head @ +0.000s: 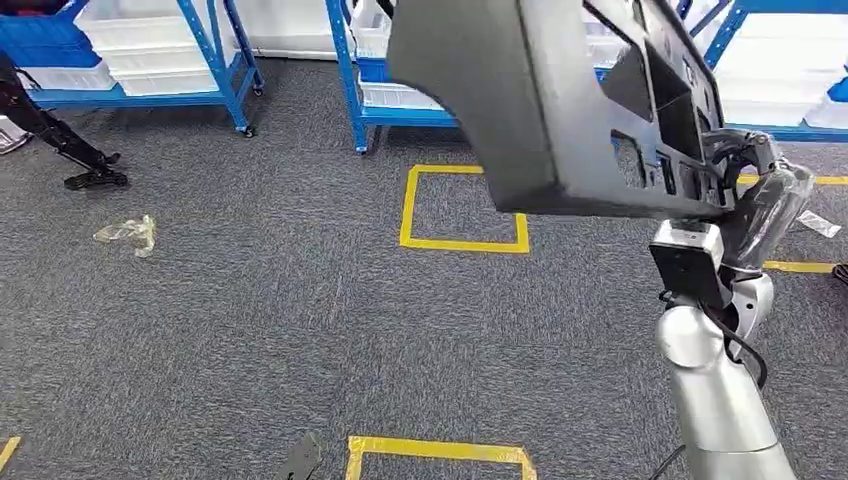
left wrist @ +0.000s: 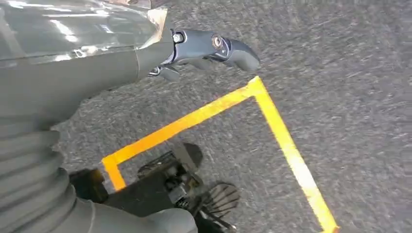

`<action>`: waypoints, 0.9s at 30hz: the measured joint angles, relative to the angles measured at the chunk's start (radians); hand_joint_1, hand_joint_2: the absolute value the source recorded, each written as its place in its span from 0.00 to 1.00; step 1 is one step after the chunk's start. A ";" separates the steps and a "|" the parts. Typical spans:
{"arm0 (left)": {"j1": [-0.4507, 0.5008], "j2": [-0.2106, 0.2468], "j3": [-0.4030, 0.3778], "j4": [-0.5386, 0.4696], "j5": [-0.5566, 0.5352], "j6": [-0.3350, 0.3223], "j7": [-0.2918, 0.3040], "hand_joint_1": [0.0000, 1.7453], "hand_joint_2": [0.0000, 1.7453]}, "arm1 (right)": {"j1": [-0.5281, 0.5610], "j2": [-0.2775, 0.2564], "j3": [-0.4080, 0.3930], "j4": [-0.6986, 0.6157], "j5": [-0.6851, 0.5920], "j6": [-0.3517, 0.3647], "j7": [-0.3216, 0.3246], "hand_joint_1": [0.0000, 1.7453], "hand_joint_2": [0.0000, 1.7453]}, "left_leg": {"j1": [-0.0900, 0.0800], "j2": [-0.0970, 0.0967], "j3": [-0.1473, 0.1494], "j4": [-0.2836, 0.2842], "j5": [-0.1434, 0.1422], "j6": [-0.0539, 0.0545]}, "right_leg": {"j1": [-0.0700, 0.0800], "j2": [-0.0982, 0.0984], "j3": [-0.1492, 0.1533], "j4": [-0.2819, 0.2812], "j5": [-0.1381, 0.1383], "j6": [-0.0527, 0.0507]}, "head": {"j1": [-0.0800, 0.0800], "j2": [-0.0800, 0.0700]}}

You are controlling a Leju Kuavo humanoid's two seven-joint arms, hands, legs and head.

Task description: Take the parts from the cabinet and place them on the table.

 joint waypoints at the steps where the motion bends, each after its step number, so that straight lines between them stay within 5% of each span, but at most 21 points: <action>1: 0.001 0.000 0.000 0.000 0.000 0.000 0.000 0.00 1.00 | -0.001 0.001 0.000 0.000 0.000 0.000 0.000 1.00 1.00 | 0.001 0.000 -0.050 0.081 -0.028 -0.004 | 0.002 0.000 0.003 0.000 -0.004 -0.005 | 0.001 0.000; 3: 0.005 0.000 0.000 0.000 0.000 0.000 0.000 0.00 1.00 | 0.001 0.002 0.002 0.002 0.000 0.000 0.000 1.00 1.00 | 0.002 0.000 -0.140 0.197 -0.061 -0.006 | 0.008 0.001 0.010 0.000 -0.012 -0.012 | 0.000 0.000; 4: 0.006 0.000 0.000 0.000 0.000 0.000 0.000 0.00 1.00 | 0.001 0.002 0.002 0.002 0.000 0.000 0.000 1.00 1.00 | 0.002 0.000 -0.150 0.187 -0.043 -0.004 | 0.009 0.002 0.015 0.000 -0.016 -0.015 | 0.000 0.000; 5: 0.006 -0.001 0.000 0.000 0.000 0.000 0.000 0.00 1.00 | 0.001 0.002 0.002 0.002 0.000 0.000 0.000 1.00 1.00 | 0.002 0.000 -0.137 0.135 -0.001 0.001 | 0.011 0.004 0.022 0.000 -0.020 -0.014 | 0.000 0.000; 8: 0.005 0.003 0.000 0.000 0.000 0.002 0.000 0.00 1.00 | -0.001 0.003 0.002 0.002 0.000 0.000 0.000 1.00 1.00 | -0.008 -0.001 -0.038 -0.107 0.135 0.033 | 0.012 0.007 0.040 -0.002 -0.031 -0.011 | 0.001 0.000; 9: 0.003 0.003 0.000 0.000 0.000 0.002 0.000 0.00 1.00 | 0.000 0.003 0.002 0.002 0.000 0.000 0.000 1.00 1.00 | -0.014 -0.001 -0.037 -0.111 0.100 0.034 | 0.019 0.010 0.039 0.000 -0.035 -0.003 | 0.002 0.000; 11: 0.005 0.002 0.000 0.000 0.000 0.002 -0.001 0.00 1.00 | 0.000 0.005 0.002 0.002 0.000 0.000 0.000 1.00 1.00 | -0.019 -0.003 -0.025 -0.116 0.118 0.040 | 0.018 0.010 0.038 -0.003 -0.039 0.004 | -0.001 0.000; 12: 0.005 0.001 0.000 0.000 0.000 0.002 -0.003 0.00 1.00 | 0.001 0.005 0.002 0.002 0.000 0.000 0.000 1.00 1.00 | -0.015 -0.002 -0.024 -0.119 0.132 0.017 | 0.027 0.009 0.038 0.003 -0.045 -0.003 | 0.003 0.000; 20: 0.004 -0.001 0.000 0.000 -0.001 0.001 -0.004 0.00 1.00 | -0.001 0.003 0.001 0.002 0.002 -0.001 0.000 1.00 1.00 | -0.024 -0.006 -0.025 -0.117 0.127 0.035 | 0.022 0.007 0.043 -0.009 -0.042 0.007 | 0.003 0.000; 27: 0.004 -0.002 0.000 0.000 -0.006 -0.001 -0.010 0.00 1.00 | 0.000 0.003 0.002 0.002 0.002 -0.001 0.000 1.00 1.00 | -0.026 -0.006 -0.025 -0.117 0.127 0.040 | 0.021 0.007 0.043 -0.010 -0.040 0.010 | 0.003 0.000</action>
